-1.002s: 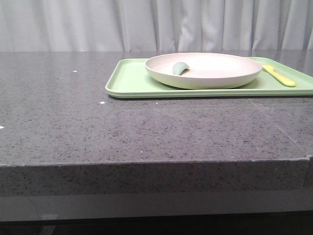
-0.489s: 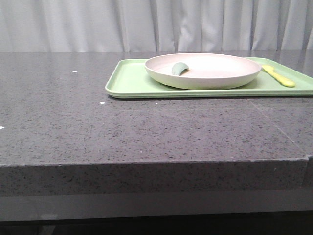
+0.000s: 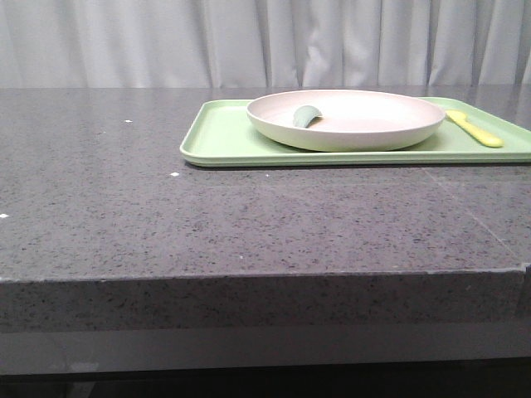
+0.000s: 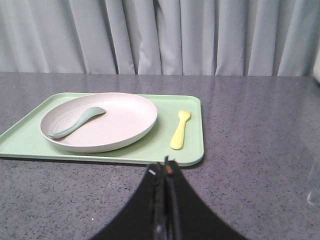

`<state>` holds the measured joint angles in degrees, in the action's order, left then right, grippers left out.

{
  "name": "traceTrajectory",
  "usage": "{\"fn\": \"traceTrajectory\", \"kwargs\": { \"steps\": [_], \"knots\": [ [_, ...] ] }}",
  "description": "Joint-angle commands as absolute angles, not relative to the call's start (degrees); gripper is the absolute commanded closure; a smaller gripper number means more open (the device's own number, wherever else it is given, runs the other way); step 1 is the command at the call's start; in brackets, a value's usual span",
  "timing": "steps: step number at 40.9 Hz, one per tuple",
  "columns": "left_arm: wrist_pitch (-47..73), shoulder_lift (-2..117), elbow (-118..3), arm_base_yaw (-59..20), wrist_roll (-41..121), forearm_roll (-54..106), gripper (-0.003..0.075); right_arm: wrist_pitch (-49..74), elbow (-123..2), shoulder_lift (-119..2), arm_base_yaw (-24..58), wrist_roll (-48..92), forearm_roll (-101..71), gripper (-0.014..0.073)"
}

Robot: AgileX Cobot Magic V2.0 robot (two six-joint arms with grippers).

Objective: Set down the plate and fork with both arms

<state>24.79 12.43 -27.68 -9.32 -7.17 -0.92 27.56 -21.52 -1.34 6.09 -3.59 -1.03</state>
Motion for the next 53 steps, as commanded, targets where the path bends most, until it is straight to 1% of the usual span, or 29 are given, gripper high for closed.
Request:
{"fn": "traceTrajectory", "kwargs": {
  "steps": [1,39,46,53],
  "knots": [
    [20.1,13.0,-29.2,-9.2,-7.2,-0.9,0.0739,22.7,-22.9,-2.1,6.2,-3.1,-0.9,0.0661],
    [18.8,13.0,-28.6,-9.2,-7.2,-1.0,0.0739,22.7,-22.9,-2.1,6.2,-3.1,-0.9,0.0661],
    [18.1,12.2,-24.6,-8.8,-7.0,-2.9,0.0739,22.7,-22.9,-2.1,6.2,-3.1,-0.9,0.0661],
    [18.0,6.7,-18.3,-3.8,-5.9,-1.7,0.0739,22.7,-22.9,-2.1,6.2,-3.1,-0.9,0.0661]
  ]
}}
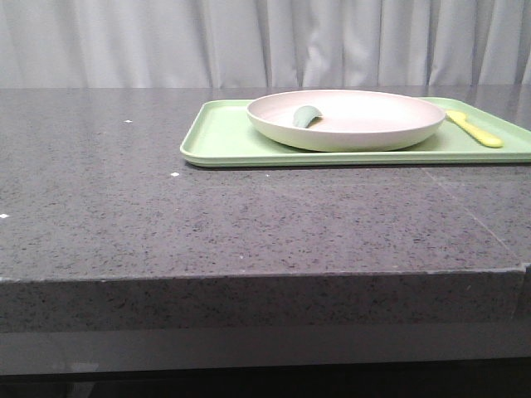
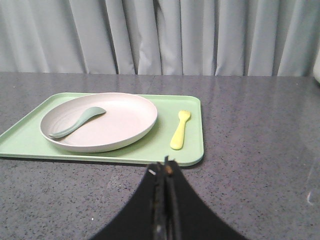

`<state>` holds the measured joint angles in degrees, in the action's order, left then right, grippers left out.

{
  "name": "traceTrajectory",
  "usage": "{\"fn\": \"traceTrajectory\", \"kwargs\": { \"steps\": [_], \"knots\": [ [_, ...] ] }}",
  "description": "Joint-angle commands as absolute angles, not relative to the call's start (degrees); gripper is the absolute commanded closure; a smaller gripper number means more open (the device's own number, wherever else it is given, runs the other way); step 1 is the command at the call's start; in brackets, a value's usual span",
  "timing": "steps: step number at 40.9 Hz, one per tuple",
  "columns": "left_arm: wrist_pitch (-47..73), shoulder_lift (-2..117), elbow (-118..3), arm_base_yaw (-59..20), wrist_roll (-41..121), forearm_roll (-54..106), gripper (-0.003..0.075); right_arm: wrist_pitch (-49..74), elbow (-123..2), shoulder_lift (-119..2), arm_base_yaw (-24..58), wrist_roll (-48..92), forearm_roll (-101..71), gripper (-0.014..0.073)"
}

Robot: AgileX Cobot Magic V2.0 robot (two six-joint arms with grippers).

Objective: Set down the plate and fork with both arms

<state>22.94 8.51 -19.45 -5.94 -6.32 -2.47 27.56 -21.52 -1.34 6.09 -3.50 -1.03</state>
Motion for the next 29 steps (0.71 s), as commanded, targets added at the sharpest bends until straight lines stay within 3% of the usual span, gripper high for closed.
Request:
{"fn": "traceTrajectory", "kwargs": {
  "steps": [1,9,29],
  "knots": [
    [17.9,5.9,-17.5,-3.2,-5.9,-1.6,0.0739,22.7,-22.9,-2.1,6.2,-3.1,-0.9,0.0661],
    [15.1,-1.5,-9.5,1.7,-5.9,0.5,0.0739,22.7,-22.9,-2.1,6.2,-3.1,-0.9,0.0661],
    [3.4,-1.6,0.4,3.4,-5.9,1.1,0.0739,22.9,-22.9,-2.1,6.2,-3.1,-0.9,0.0661]
  ]
}}
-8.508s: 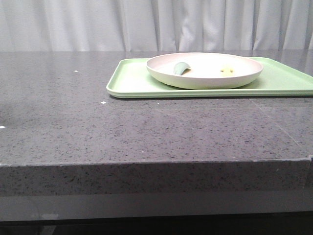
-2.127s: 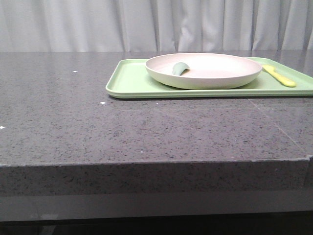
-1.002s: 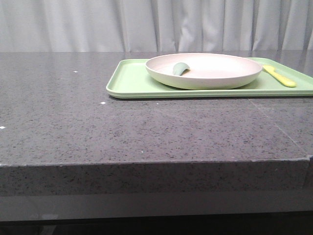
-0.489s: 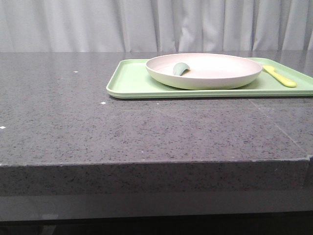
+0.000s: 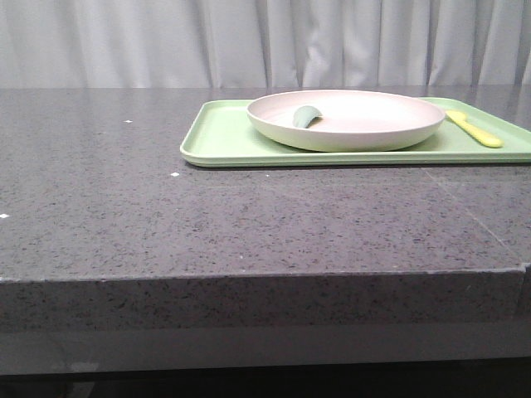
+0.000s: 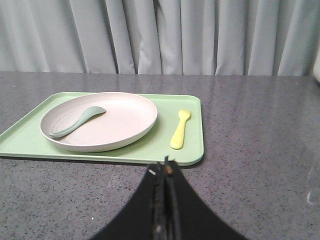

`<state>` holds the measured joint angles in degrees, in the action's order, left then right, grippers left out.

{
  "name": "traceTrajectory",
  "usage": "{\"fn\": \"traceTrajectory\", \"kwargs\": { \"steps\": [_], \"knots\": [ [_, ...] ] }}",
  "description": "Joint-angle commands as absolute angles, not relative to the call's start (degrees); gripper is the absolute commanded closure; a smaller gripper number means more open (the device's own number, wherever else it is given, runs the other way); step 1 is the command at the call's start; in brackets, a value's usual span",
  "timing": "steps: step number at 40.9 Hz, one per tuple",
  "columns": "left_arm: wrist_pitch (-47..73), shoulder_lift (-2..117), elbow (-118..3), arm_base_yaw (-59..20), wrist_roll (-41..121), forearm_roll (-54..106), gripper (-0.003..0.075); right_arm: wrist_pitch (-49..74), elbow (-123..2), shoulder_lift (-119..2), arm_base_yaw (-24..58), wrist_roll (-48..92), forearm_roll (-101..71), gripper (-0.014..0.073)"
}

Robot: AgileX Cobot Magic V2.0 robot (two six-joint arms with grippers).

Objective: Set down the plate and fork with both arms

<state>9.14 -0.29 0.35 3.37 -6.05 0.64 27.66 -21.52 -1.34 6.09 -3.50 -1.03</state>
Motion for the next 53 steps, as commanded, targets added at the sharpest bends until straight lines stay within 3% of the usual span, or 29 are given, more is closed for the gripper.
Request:
{"fn": "traceTrajectory", "kwargs": {
  "steps": [1,43,53],
  "knots": [
    [3.4,-1.6,0.4,3.4,-5.9,1.1,0.0739,22.9,-22.9,-2.1,6.2,-3.1,-0.9,0.0661],
    [3.4,-1.5,0.4,3.4,-5.9,1.1,0.0739,22.9,-22.7,-2.1,6.2,-3.1,-0.5,0.0661],
    [3.4,-1.5,0.4,3.4,-5.9,1.1,0.0739,13.3,-13.4,-2.0,4.4,-3.1,0.0,0.0661]
  ]
}}
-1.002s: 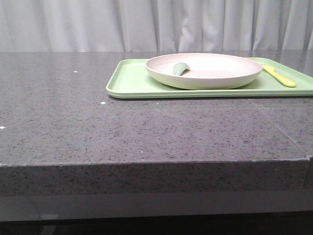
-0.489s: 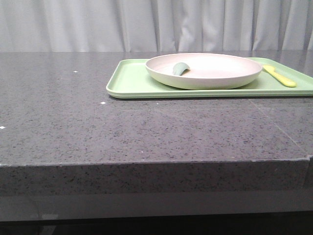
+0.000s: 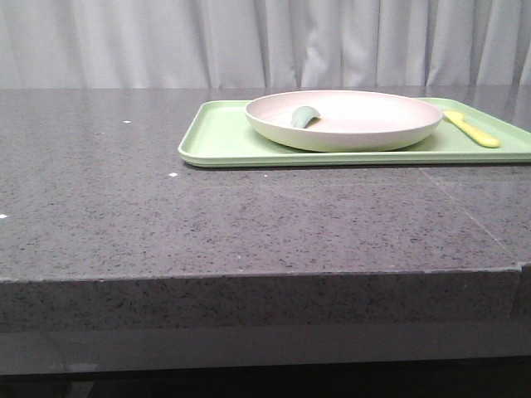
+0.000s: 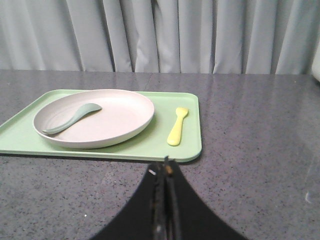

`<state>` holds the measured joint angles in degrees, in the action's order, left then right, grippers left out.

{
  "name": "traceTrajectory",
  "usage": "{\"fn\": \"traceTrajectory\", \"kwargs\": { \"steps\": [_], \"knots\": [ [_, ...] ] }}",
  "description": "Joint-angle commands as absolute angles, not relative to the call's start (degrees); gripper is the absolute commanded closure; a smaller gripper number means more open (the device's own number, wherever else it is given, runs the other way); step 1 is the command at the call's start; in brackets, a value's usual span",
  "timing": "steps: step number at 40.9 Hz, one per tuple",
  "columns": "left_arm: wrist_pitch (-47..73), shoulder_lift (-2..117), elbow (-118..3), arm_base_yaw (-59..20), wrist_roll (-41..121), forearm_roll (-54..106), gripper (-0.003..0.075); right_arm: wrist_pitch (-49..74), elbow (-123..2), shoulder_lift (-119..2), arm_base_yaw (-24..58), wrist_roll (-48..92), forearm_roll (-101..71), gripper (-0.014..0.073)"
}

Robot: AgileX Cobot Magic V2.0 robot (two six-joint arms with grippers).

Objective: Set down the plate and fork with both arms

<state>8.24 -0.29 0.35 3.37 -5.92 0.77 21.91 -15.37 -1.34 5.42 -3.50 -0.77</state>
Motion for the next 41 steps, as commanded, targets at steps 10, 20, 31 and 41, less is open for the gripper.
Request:
{"fn": "traceTrajectory", "kwargs": {
  "steps": [10,20,31,41],
  "knots": [
    [3.4,-1.5,0.4,3.4,-5.9,1.1,0.0739,4.5,-1.2,-1.0,2.0,-3.1,-0.6,0.0661],
    [3.4,-1.5,0.4,3.4,-5.9,1.1,0.0739,7.2,1.3,1.6,1.7,-3.1,-1.5,0.0661],
    [3.4,-1.5,0.4,3.4,-5.9,1.1,0.0739,7.2,1.3,1.6,1.1,-3.1,-1.5,0.0661],
    [3.4,-1.5,0.4,3.4,-5.9,1.1,0.0739,7.2,1.3,1.6,1.1,-3.1,-1.5,0.0661]
  ]
}}
